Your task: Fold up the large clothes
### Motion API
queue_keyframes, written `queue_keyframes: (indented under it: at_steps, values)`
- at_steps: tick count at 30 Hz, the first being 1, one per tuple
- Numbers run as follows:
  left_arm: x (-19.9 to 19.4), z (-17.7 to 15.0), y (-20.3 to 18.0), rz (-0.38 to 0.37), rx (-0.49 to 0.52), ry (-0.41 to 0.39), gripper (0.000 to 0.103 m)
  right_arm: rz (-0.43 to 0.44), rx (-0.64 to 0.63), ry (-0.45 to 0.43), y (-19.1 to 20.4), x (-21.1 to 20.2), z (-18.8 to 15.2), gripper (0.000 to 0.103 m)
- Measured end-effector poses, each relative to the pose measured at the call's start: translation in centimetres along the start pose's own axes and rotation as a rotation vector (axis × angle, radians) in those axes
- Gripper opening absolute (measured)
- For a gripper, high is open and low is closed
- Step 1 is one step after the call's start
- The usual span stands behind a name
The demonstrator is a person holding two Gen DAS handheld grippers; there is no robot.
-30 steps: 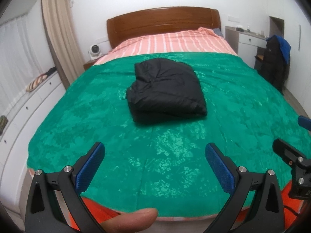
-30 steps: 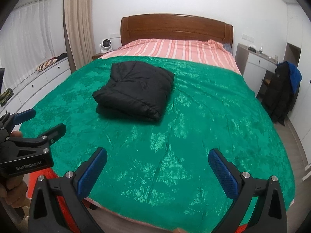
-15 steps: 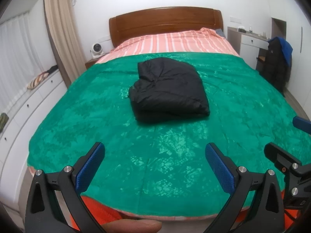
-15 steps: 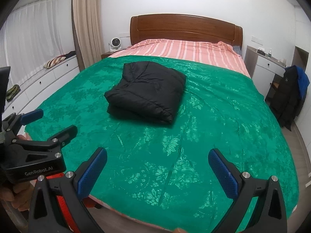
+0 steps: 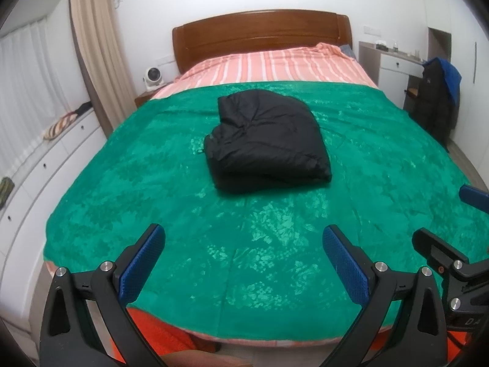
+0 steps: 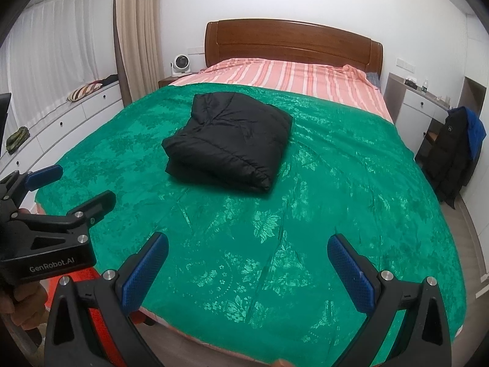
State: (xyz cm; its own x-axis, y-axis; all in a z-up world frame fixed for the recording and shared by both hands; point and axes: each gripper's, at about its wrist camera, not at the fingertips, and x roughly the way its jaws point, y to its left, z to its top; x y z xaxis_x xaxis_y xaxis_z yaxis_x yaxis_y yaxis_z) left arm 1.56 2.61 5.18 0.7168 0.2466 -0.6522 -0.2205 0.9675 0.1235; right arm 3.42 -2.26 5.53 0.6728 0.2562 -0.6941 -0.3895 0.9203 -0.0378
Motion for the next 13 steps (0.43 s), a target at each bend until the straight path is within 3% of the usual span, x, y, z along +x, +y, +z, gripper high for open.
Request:
queue_keyframes:
  at_steps: [13]
  values:
    - [-0.13,-0.43,-0.04,0.008,0.003,-0.029,0.103,-0.013,0.012,0.015,-0.41,0.37,-0.39,0.102]
